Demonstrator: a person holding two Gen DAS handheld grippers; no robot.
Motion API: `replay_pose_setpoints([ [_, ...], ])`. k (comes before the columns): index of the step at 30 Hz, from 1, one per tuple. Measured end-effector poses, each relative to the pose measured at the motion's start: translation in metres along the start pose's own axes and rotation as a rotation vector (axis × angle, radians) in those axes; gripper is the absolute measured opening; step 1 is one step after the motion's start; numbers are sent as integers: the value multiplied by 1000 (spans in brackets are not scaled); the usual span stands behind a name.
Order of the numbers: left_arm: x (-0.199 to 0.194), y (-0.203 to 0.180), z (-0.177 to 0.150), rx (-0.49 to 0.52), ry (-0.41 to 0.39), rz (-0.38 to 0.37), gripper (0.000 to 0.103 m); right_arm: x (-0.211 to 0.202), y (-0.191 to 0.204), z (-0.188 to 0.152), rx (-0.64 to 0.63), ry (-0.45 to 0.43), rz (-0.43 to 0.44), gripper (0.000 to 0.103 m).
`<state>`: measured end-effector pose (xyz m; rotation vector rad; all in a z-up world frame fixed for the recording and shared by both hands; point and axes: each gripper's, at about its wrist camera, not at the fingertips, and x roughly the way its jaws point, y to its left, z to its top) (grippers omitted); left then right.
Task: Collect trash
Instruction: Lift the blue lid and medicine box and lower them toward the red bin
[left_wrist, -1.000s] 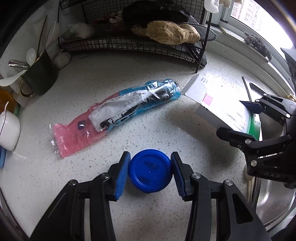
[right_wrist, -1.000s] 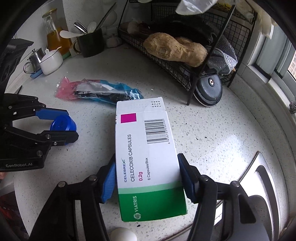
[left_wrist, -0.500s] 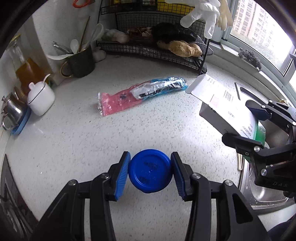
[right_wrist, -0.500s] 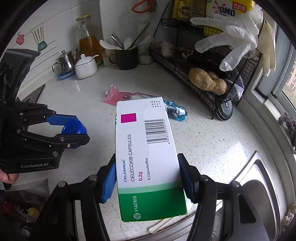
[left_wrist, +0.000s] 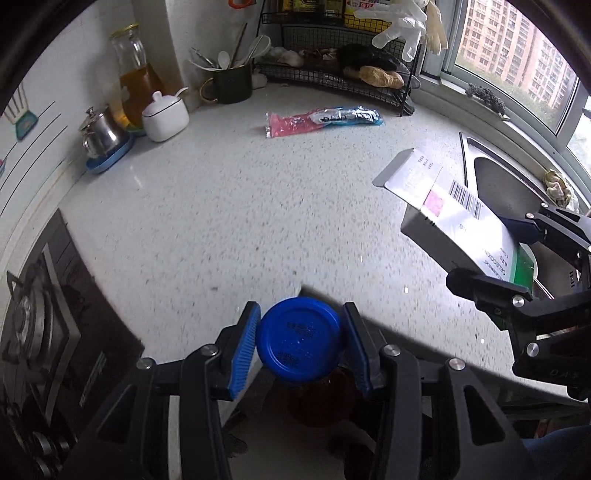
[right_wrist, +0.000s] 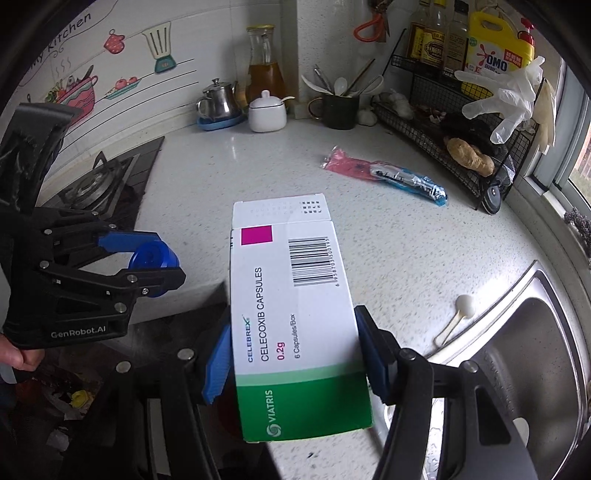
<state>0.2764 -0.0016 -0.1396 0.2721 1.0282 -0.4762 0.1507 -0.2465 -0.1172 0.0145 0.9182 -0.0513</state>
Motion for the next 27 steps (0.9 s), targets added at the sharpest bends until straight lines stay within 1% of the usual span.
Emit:
replay_pose_setpoints([
  [7, -27, 1, -72, -45, 31, 12, 42, -18, 42, -43, -24, 29, 39, 59],
  [11, -28, 0, -108, -61, 67, 14, 42, -19, 60, -68, -28, 58, 61, 59],
  [15, -19, -2, -141, -89, 108, 8, 42, -11, 73, -90, -42, 102, 77, 59],
  [18, -3, -4, -162, -113, 137, 3, 42, 0, 78, -106, -59, 124, 83, 59],
  [21, 22, -7, -182, -124, 158, -18, 42, 17, 81, -125, -68, 146, 89, 59],
  [27, 90, -12, -213, -122, 190, -47, 42, 66, 82, -164, -72, 179, 80, 59],
])
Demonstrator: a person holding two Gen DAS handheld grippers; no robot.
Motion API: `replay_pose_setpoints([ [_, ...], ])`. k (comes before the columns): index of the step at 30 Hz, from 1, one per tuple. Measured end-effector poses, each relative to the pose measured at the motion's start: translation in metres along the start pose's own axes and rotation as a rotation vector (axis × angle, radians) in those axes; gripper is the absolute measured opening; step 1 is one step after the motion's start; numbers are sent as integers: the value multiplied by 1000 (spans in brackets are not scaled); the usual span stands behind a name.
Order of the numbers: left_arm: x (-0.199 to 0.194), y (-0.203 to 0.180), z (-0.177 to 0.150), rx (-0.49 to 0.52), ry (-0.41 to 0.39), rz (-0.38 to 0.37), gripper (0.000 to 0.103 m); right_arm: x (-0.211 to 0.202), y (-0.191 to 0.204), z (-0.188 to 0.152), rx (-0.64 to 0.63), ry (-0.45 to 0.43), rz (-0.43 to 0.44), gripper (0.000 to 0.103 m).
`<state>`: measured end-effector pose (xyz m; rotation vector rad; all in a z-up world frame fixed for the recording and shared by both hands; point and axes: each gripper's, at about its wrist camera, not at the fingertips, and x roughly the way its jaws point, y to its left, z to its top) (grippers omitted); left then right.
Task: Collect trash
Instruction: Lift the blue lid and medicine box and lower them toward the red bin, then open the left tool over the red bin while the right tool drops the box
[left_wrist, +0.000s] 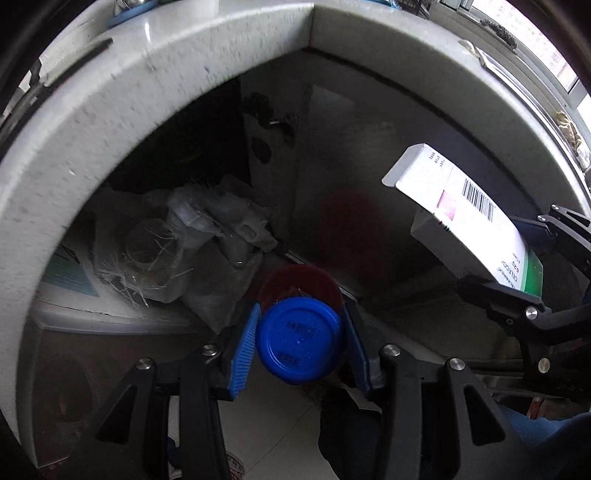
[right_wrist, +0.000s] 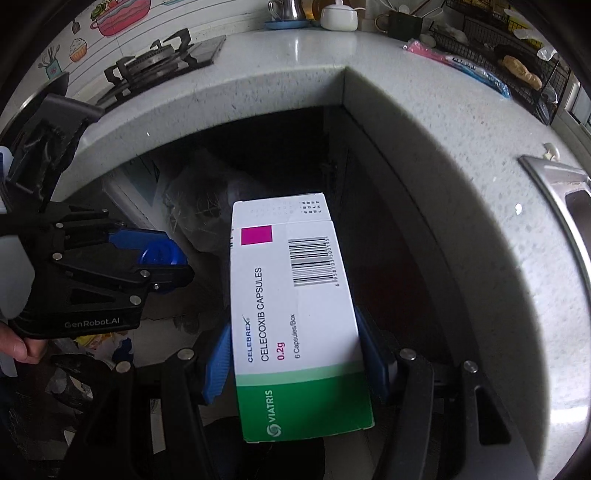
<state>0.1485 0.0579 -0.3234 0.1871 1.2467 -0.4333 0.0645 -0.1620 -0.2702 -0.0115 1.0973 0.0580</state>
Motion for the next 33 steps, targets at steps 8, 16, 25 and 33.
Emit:
replay_pose_setpoints([
  [8, 89, 10, -7, 32, 23, -18, 42, 82, -16, -22, 27, 19, -25, 59],
  [16, 141, 4, -13, 64, 36, -54, 57, 122, -26, -34, 54, 6, -48, 59],
  [25, 138, -2, -15, 65, 56, -26, 85, 122, -27, -42, 66, 29, -51, 59],
  [33, 115, 22, -32, -15, 48, 1, 87, 115, -8, -35, -13, 35, -15, 59],
])
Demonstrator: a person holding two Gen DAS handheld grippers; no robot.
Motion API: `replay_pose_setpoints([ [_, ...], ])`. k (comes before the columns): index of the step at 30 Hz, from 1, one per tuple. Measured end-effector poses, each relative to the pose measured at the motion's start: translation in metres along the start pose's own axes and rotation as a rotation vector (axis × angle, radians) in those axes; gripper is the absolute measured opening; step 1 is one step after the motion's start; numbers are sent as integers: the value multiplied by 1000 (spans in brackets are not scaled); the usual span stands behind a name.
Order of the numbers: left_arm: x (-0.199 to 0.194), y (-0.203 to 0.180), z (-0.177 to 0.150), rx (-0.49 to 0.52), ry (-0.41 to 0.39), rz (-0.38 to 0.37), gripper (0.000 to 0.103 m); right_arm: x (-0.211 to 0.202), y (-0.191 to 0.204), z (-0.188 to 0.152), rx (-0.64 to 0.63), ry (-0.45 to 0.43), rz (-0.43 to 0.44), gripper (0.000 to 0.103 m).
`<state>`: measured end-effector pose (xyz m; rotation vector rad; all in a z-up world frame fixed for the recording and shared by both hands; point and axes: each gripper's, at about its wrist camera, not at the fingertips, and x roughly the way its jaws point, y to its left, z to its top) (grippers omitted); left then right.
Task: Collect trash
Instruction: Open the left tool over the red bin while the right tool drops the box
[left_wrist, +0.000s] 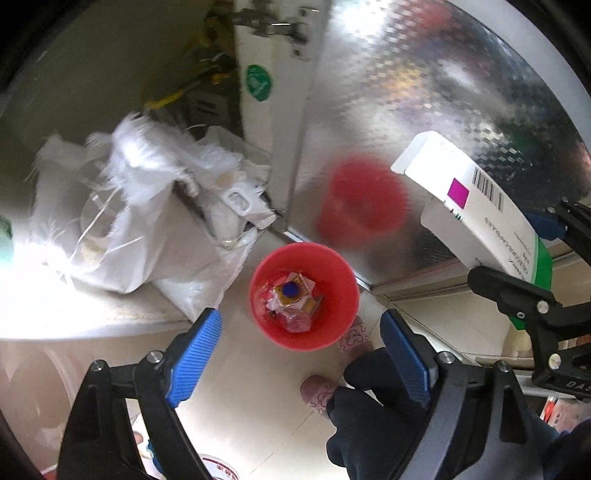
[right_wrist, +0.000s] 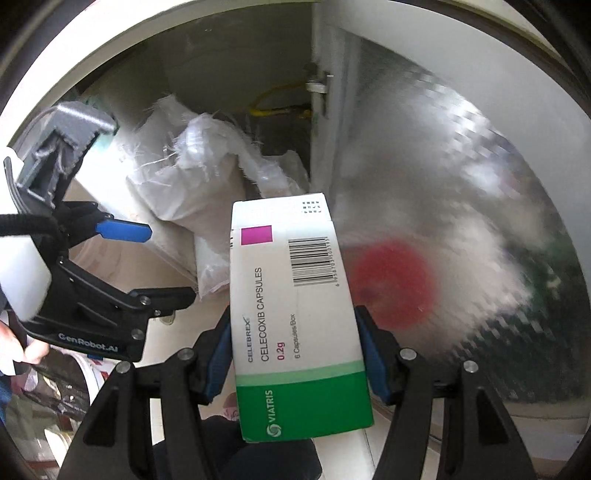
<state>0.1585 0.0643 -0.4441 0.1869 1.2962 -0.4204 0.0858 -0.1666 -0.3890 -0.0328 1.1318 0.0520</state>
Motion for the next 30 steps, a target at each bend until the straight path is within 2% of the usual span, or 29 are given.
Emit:
replay_pose_setpoints([
  [5, 5, 21, -14, -53, 9, 27, 87, 20, 18, 6, -61, 4, 21, 59],
  [10, 22, 39, -25, -94, 23, 47, 87, 53, 31, 11, -111, 74, 52, 59],
  [17, 45, 53, -34, -122, 31, 55, 87, 79, 40, 9, -164, 106, 29, 60],
  [19, 45, 53, -37, -129, 23, 60, 87, 84, 41, 8, -168, 130, 29, 69],
  [20, 45, 53, -38, -130, 22, 63, 87, 84, 40, 7, -164, 136, 27, 78],
  [21, 43, 53, -39, -130, 21, 63, 87, 82, 40, 7, -162, 134, 34, 83],
  [28, 13, 48, -38, -127, 18, 67, 87, 56, 43, 7, -164, 95, 1, 84],
  [29, 4, 46, -37, -126, 11, 71, 87, 49, 43, 9, -166, 89, -3, 87],
  [30, -5, 44, -36, -124, 3, 71, 87, 42, 44, 10, -165, 76, -2, 96],
])
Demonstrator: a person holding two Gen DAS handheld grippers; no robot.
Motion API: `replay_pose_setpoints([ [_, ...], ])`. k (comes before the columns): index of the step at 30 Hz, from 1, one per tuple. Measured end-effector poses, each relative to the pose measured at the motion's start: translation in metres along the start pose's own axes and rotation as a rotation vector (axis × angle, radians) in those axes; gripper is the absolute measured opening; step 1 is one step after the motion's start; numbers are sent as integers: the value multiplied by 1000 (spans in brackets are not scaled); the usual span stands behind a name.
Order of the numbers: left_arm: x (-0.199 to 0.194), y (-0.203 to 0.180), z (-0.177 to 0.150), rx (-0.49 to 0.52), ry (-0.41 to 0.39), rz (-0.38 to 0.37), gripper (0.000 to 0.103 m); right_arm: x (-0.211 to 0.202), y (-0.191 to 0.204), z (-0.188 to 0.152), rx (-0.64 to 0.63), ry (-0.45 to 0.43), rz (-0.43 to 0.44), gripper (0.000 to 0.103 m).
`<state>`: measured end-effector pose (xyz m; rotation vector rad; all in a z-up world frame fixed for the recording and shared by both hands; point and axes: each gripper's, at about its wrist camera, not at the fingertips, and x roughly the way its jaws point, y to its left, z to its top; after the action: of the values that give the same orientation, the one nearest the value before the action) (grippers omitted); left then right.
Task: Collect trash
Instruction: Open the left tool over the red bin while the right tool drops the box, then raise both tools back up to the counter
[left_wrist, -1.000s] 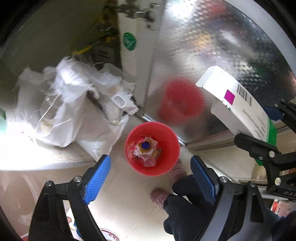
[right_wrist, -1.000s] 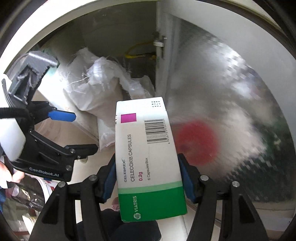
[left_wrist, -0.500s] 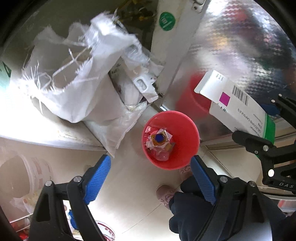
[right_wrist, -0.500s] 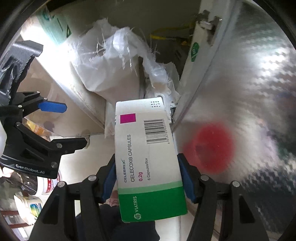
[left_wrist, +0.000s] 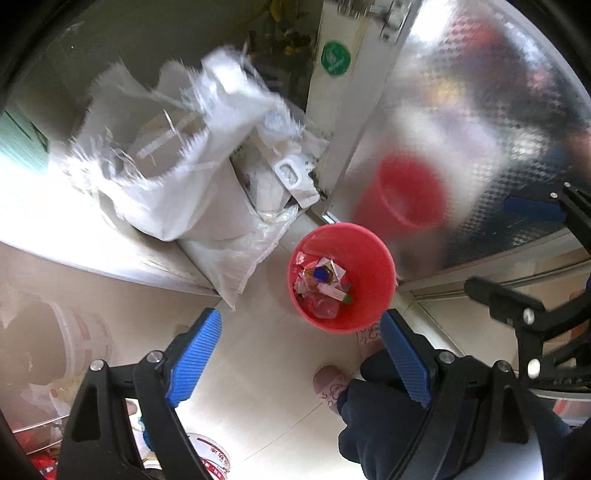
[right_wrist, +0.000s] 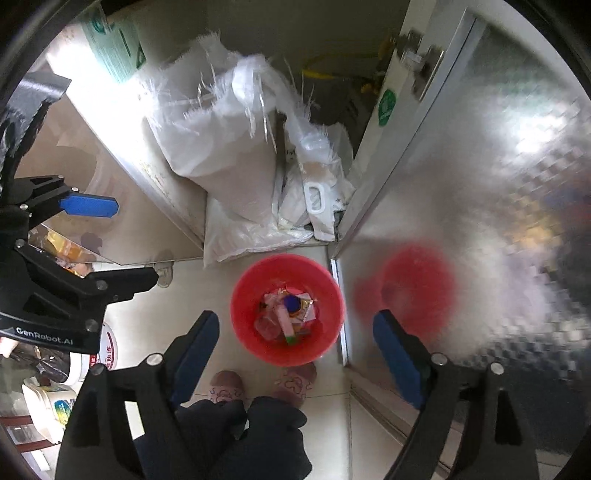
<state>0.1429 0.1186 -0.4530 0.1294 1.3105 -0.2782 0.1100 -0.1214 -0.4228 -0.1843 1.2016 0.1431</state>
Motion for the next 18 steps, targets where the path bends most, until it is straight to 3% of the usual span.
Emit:
replay_pose_setpoints([
  [2, -22, -2, 2, 3, -12, -2, 87, -21, 1, 1, 1, -31, -8, 101],
  [18, -205, -24, 32, 43, -125, -2, 87, -188, -1, 29, 26, -165, -43, 102],
])
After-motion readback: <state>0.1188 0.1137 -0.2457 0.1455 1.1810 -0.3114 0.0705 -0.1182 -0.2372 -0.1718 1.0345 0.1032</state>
